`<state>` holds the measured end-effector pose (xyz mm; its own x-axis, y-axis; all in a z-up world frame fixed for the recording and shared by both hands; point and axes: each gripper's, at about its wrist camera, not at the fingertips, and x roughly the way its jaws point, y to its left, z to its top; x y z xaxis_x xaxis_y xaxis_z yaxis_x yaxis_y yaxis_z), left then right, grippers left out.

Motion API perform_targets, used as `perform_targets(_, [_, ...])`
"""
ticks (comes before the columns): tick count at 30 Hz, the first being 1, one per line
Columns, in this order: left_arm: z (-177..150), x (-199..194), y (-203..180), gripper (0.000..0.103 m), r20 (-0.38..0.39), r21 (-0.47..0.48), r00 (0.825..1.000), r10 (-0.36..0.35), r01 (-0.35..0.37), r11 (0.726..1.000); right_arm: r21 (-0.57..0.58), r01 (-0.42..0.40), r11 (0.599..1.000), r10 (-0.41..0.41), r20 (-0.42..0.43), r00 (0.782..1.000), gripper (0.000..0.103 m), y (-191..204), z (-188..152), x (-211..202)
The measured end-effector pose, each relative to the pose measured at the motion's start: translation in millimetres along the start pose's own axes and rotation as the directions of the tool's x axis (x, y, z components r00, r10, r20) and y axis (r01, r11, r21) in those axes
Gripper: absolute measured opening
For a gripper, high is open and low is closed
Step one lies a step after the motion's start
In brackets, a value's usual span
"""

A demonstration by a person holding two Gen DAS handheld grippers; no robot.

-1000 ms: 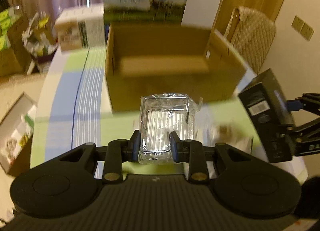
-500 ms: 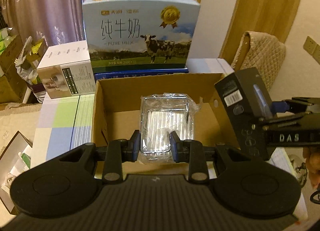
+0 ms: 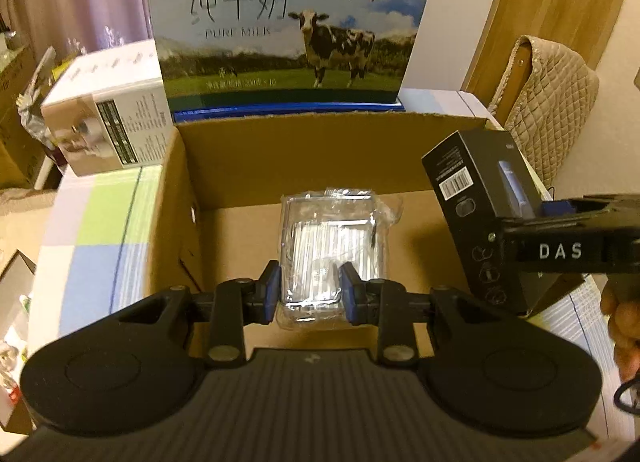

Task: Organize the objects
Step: 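Carry the black box into the cardboard box with the right tool while the left drops the tray in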

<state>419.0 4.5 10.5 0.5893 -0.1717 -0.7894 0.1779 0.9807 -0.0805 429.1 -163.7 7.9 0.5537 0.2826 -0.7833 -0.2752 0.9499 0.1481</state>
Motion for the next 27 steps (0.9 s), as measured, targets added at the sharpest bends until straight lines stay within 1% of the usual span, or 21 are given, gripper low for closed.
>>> perform_targets(2, [-1.1, 3.7, 0.6, 0.034, 0.005, -0.008, 1.000, 0.006, -0.006, 1.000, 0.004, 0.005, 1.000, -0.005, -0.008, 1.000, 0.077, -1.2, -3.3, 5.9])
perform_targets(7, [-6.4, 0.0, 3.6, 0.034, 0.024, -0.008, 1.000, -0.002, 0.002, 1.000, 0.010, 0.016, 1.000, -0.016, -0.016, 1.000, 0.077, -5.2, -9.2, 15.2])
perform_targets(10, [-8.5, -5.6, 7.6, 0.034, 0.038, -0.018, 0.999, -0.002, 0.003, 1.000, 0.019, -0.007, 1.000, 0.007, -0.021, 1.000, 0.078, -7.1, -9.9, 20.2])
perform_targets(12, [-10.6, -10.7, 9.4, 0.034, 0.049, -0.025, 0.999, -0.003, 0.004, 1.000, 0.006, -0.021, 1.000, 0.021, -0.002, 1.000, 0.079, -5.8, -11.5, 19.2])
perform_targets(14, [-12.8, -16.4, 10.4, 0.036, 0.058, -0.027, 0.998, -0.004, 0.005, 1.000, -0.002, -0.003, 1.000, 0.003, 0.035, 0.999, 0.082, -5.5, -12.6, 13.7])
perform_targets(16, [-15.0, -21.5, 10.7, 0.037, 0.068, -0.024, 0.998, -0.001, 0.003, 1.000, -0.005, -0.004, 1.000, 0.004, 0.042, 0.999, 0.084, -6.1, -13.1, 9.1])
perform_targets(20, [-19.8, -33.1, 11.7, 0.038, 0.080, -0.033, 0.997, -0.001, 0.003, 0.999, 0.001, 0.009, 1.000, -0.009, 0.058, 0.998, 0.085, -6.0, -11.5, -2.8])
perform_targets(23, [-24.6, -48.8, 11.9, 0.038, 0.102, -0.041, 0.995, 0.000, 0.004, 0.999, 0.006, 0.003, 1.000, -0.004, 0.072, 0.997, 0.085, -4.9, -11.7, -19.6])
perform_targets(27, [-33.7, -75.0, 8.0, 0.039, 0.130, -0.031, 0.991, 0.011, -0.007, 0.999, -0.022, 0.014, 1.000, -0.011, 0.129, 0.992, 0.085, 1.4, -21.9, -53.8])
